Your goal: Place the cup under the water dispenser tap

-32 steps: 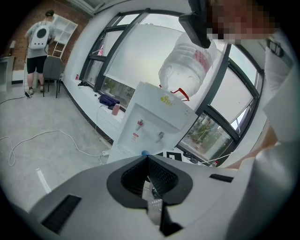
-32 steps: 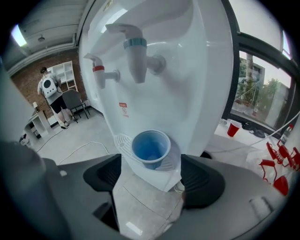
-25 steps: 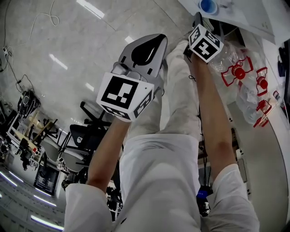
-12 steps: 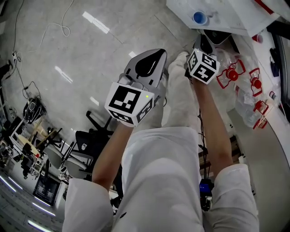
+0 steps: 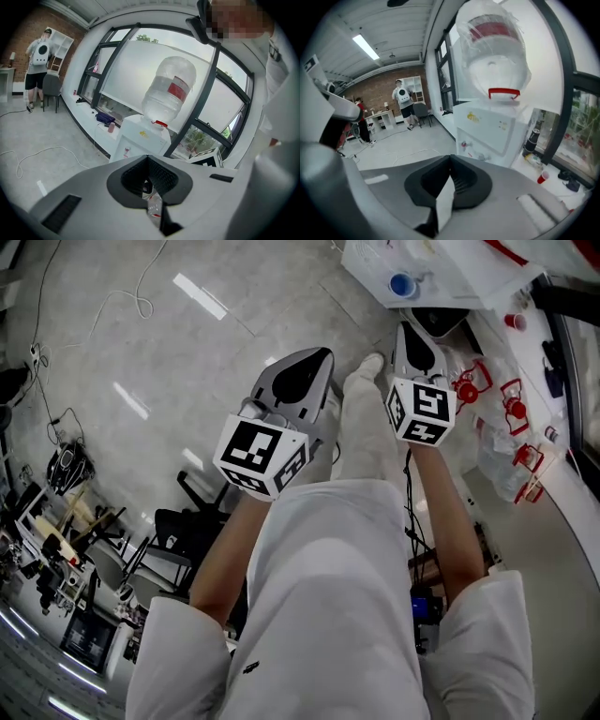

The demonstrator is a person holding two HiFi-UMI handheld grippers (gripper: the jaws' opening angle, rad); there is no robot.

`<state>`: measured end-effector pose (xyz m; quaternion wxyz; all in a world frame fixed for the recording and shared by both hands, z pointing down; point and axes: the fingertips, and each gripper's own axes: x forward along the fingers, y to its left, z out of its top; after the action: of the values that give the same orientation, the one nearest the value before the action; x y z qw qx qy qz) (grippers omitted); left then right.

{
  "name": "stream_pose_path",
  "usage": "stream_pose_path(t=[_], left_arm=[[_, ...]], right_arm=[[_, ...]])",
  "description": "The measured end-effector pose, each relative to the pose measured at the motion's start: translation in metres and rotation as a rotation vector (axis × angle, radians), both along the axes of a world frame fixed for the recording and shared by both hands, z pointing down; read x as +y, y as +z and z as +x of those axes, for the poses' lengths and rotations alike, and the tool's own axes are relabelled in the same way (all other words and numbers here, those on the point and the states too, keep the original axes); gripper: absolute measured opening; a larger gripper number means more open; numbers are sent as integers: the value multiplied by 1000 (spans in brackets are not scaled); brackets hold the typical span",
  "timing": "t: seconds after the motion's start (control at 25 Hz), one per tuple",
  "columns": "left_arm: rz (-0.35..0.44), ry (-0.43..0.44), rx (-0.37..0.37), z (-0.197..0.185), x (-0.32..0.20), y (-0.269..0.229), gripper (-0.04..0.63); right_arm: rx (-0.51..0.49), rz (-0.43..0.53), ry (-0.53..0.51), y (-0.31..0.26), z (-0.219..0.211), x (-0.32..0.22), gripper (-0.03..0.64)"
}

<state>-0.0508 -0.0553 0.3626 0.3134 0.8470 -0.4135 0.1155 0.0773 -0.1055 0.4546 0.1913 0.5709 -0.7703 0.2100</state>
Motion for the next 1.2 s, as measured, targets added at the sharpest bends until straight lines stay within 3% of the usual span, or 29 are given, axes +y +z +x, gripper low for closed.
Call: stream_pose_path(t=[0.12, 0.44, 0.68, 1.2], left_arm=[[24, -7, 7, -5, 4, -19, 2], [97, -28, 21, -19, 11, -72, 2], [160, -44, 43, -31, 15, -110, 2], [243, -78, 59, -49, 35, -155, 2]], right_arm=[[59, 28, -77, -27, -3, 10, 11], [71, 118, -172, -109, -7, 36, 11], [52, 120, -174, -167, -3, 56, 11], [33, 242, -150, -256, 9, 87, 11]])
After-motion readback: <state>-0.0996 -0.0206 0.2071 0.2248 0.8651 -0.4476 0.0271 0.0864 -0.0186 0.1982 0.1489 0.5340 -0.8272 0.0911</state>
